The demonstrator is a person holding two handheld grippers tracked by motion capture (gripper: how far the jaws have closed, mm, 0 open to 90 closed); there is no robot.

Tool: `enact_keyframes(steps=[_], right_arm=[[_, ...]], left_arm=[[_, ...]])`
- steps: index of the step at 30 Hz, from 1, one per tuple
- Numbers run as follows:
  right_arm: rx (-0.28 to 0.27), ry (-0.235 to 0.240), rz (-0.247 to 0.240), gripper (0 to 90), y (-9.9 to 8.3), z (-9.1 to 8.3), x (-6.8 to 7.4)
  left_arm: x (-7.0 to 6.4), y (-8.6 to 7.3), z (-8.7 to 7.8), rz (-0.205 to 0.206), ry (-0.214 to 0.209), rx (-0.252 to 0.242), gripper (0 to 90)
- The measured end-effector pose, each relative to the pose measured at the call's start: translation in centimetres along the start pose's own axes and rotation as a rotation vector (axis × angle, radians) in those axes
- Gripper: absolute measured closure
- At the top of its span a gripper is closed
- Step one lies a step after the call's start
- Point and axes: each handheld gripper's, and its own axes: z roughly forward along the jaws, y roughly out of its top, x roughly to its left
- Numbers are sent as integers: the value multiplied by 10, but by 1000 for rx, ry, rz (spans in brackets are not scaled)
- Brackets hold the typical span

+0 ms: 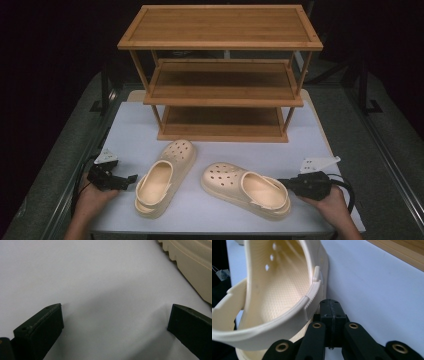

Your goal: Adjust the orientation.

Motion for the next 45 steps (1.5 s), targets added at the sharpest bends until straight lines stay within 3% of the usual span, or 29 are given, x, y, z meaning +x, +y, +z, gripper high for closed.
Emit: enact_keyframes(steps=[3, 6, 7, 9, 12, 13, 19, 26, 33, 38, 45], right_arm=[[-36, 0, 29, 898, -10, -3, 4], [-55, -40, 40, 870, -10, -7, 2], [-86, -80, 64, 818, -6, -13, -2], [-105, -90, 71, 786, 0, -19, -5], [-125, -84, 56, 756, 9, -22, -3], [-136, -69, 31, 724, 19, -22, 1], [-117, -12, -33, 693, 40, -5, 11], [-50, 36, -93, 676, 57, 22, 18], [-22, 43, -108, 677, 58, 31, 19], [-12, 55, -125, 733, 61, 39, 19], [-18, 29, -162, 793, 61, 38, 22]], left_arm=[[0, 0, 0, -1, 0, 0, 0], [0, 0, 0, 0, 0, 0, 0], [0, 0, 0, -1, 0, 0, 0], [0, 0, 0, -1, -1, 0, 0], [0, 0, 0, -2, -1, 0, 0], [0, 0, 0, -1, 0, 0, 0], [0, 0, 0, 2, -1, 2, 0], [0, 0, 0, 1, -1, 2, 0], [0, 0, 0, 1, -1, 2, 0], [0, 0, 0, 2, -1, 3, 0], [0, 0, 0, 2, -1, 3, 0]])
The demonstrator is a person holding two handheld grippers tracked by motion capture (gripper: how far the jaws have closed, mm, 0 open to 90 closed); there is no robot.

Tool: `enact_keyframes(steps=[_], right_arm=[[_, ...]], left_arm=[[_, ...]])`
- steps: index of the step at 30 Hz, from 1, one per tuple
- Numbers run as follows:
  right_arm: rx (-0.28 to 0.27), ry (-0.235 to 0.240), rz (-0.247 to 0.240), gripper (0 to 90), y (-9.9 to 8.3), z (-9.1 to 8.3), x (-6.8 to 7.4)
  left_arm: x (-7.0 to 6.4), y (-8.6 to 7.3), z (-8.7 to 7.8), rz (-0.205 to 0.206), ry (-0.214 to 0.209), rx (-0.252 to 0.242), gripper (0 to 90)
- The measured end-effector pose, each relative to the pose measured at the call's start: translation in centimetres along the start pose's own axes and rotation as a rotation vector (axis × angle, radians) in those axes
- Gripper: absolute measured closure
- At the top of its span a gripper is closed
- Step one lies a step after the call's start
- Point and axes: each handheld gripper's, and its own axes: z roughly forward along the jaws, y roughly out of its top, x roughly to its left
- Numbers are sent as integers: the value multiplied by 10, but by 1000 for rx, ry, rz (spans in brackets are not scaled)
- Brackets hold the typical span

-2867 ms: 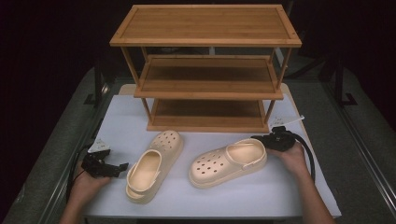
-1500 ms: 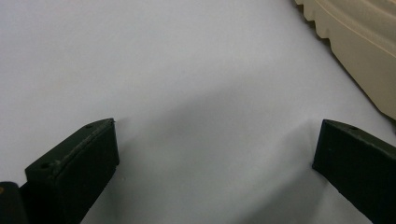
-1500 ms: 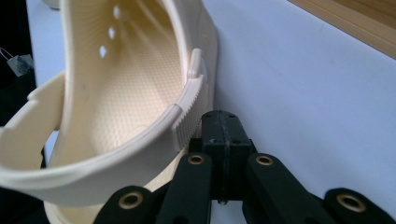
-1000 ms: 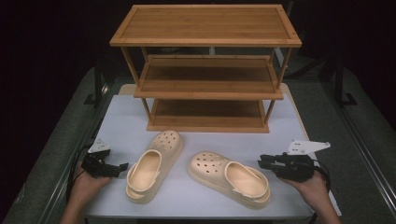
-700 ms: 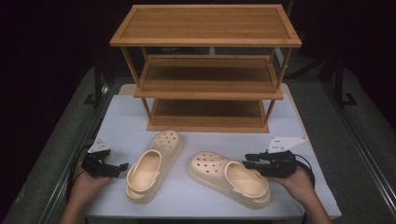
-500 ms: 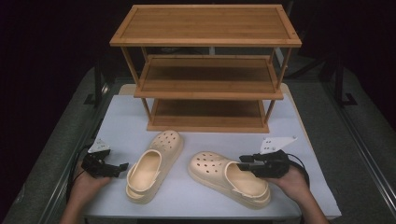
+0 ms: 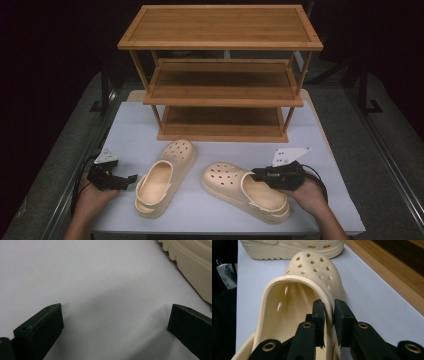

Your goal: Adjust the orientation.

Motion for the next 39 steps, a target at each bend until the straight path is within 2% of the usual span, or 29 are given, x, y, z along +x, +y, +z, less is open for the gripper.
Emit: enact_keyframes(steps=[9, 16, 24, 32, 36, 39], right_arm=[[-3, -30, -22, 832, 1, -2, 1], [-6, -55, -12, 839, 2, -4, -2], [6, -145, 13, 839, 10, 0, -18], [33, -234, 39, 835, 24, 18, -33], [21, -219, 51, 827, 23, 22, -34], [19, -213, 59, 789, 23, 22, -34]], left_arm=[[0, 0, 0, 0, 0, 0, 0], [0, 0, 0, 0, 0, 0, 0], [0, 0, 0, -4, 0, -3, 0], [0, 0, 0, -3, -1, -3, 0], [0, 0, 0, -4, -1, -3, 0], [0, 0, 0, -3, -2, -2, 0]])
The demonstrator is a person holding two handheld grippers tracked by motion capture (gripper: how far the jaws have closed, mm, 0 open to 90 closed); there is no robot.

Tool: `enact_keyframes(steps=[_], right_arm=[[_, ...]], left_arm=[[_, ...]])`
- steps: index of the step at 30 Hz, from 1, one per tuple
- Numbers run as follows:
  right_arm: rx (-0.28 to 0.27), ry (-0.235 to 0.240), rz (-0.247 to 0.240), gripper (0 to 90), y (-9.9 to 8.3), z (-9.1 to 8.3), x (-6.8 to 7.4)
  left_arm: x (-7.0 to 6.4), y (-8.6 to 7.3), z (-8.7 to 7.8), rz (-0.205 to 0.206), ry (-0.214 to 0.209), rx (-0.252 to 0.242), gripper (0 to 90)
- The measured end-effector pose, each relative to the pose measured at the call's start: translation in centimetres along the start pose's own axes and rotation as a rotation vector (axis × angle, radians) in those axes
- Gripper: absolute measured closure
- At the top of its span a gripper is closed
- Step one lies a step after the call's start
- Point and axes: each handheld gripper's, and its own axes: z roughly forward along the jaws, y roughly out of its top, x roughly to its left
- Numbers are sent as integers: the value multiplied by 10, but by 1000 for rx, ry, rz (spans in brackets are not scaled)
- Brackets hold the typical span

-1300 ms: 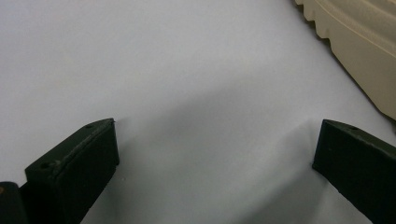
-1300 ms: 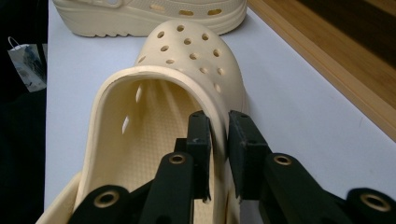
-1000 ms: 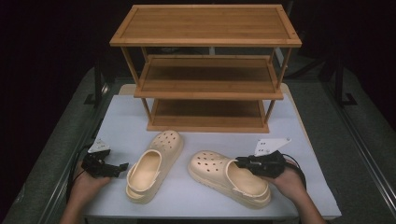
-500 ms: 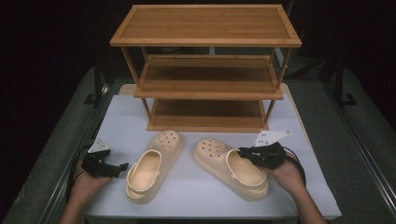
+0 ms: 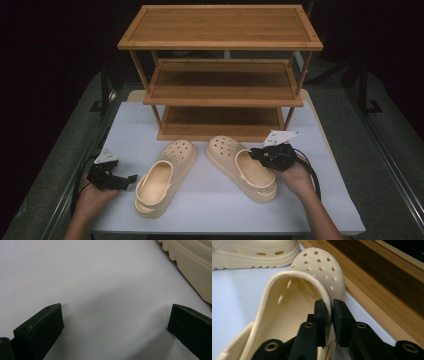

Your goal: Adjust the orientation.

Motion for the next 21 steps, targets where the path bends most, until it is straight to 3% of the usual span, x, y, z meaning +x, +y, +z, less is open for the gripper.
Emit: enact_keyframes(steps=[4, 11, 14, 21], right_arm=[[-15, 33, 28, 696, -1, -2, -1], [-39, 44, 69, 481, -3, -11, -3], [-56, 54, 84, 445, -3, -17, -4], [-66, 65, 102, 392, -4, -22, -5]], left_arm=[[0, 0, 0, 0, 0, -1, 0], [0, 0, -1, -7, -3, -6, 0], [2, 3, -4, -20, -18, -11, 0], [-5, 19, -26, -23, -55, -77, 0]])
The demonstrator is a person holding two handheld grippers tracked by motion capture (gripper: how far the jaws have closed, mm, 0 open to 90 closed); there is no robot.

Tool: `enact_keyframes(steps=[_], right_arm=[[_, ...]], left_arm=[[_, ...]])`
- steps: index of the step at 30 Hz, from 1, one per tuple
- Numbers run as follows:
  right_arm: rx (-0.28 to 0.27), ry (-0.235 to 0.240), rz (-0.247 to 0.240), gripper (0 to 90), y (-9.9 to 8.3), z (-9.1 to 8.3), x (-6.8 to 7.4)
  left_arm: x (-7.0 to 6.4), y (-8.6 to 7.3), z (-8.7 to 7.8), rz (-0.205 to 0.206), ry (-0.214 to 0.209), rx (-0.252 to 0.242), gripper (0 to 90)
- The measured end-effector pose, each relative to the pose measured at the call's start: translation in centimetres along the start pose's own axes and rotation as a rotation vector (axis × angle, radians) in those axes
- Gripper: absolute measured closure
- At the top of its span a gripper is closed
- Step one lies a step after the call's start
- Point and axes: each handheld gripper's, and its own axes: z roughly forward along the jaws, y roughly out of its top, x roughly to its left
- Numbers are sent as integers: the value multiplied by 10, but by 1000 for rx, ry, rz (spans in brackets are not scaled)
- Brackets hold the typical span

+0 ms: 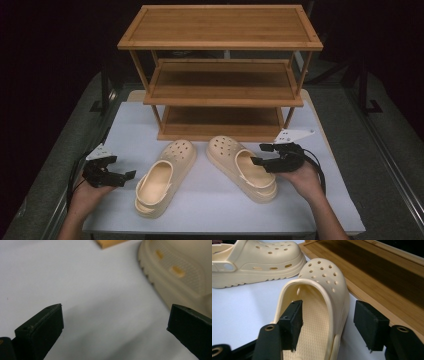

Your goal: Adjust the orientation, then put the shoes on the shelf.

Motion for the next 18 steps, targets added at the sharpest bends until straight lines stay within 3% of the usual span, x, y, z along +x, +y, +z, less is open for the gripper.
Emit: enact_keyframes(steps=[4, 11, 14, 18], right_arm=[[-6, 6, 1, 373, 1, 0, 1], [-3, 3, 2, 358, 1, 2, 2], [1, 7, 2, 364, 1, 4, 2], [9, 11, -4, 375, 1, 7, 2]], left_arm=[[-11, 13, -10, 22, -37, -31, 0], [-40, 35, -19, 94, -91, -66, 0], [-50, 40, -19, 117, -136, -96, 136], [-62, 47, -12, 143, -152, -86, 143]])
